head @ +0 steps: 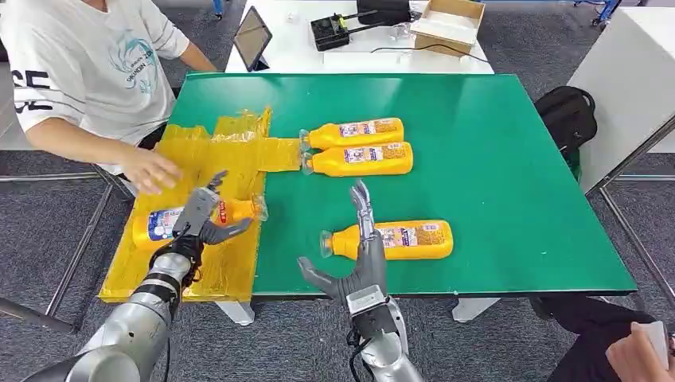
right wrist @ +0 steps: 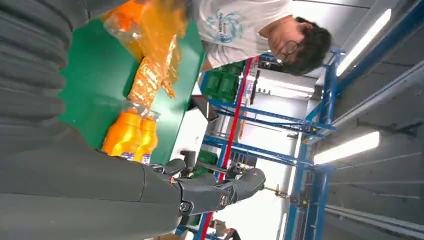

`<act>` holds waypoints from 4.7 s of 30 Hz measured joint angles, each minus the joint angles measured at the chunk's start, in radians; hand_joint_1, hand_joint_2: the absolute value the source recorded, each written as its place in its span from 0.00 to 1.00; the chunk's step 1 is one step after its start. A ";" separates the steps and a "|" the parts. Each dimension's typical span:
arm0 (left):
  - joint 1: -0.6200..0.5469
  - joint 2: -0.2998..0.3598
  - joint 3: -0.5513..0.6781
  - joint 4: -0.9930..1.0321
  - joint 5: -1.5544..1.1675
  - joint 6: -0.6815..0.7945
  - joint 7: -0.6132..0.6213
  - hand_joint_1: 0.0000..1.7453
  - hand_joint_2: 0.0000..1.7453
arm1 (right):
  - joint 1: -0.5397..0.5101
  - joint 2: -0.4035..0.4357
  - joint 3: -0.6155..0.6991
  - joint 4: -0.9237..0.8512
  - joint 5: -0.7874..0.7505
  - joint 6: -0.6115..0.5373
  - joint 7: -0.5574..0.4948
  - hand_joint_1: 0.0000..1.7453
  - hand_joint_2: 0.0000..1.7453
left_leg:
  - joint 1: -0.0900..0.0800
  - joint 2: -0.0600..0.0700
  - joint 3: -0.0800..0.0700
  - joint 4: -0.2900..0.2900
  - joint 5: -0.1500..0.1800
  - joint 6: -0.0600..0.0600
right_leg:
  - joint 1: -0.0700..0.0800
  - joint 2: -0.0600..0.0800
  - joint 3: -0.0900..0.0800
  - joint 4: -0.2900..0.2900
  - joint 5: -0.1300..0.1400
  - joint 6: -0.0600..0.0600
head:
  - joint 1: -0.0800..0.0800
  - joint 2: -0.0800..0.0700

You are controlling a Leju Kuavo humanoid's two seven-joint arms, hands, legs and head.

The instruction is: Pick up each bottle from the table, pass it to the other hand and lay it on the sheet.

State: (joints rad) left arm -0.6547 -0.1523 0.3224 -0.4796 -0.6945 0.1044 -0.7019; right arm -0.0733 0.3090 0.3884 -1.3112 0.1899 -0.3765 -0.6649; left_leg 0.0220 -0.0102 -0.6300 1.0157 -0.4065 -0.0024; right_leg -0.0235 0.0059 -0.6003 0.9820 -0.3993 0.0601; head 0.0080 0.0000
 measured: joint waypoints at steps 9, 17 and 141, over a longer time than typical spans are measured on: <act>0.095 -0.069 -0.118 -0.327 0.280 0.492 0.000 0.00 1.00 | -0.039 0.002 0.000 0.109 0.228 -0.018 0.032 0.00 1.00 | 0.000 0.001 -0.005 0.000 -0.001 0.000 | 0.000 0.000 -0.005 0.000 0.000 0.001 | -0.001 0.000; 0.303 -0.114 -0.240 -0.668 0.345 0.594 0.000 0.00 1.00 | -0.132 -0.064 -0.056 0.249 0.422 -0.052 0.207 0.00 1.00 | -0.001 0.000 -0.009 0.000 -0.001 0.000 | 0.000 0.000 -0.008 -0.001 0.000 0.001 | 0.000 0.000; 0.441 -0.159 -0.495 -0.655 0.625 0.432 0.000 0.00 1.00 | -0.094 -0.086 -0.335 -0.081 0.185 0.013 0.017 1.00 1.00 | -0.001 0.001 -0.009 0.001 -0.002 0.000 | -0.001 0.001 -0.009 -0.002 0.000 0.002 | -0.001 0.000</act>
State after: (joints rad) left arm -0.2139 -0.3113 -0.1728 -1.1345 -0.0698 0.5360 -0.7019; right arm -0.1673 0.2232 0.0530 -1.3919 0.3746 -0.3639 -0.6481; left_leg 0.0211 -0.0088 -0.6393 1.0163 -0.4085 -0.0021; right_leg -0.0244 0.0069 -0.6097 0.9802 -0.3991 0.0619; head 0.0069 0.0000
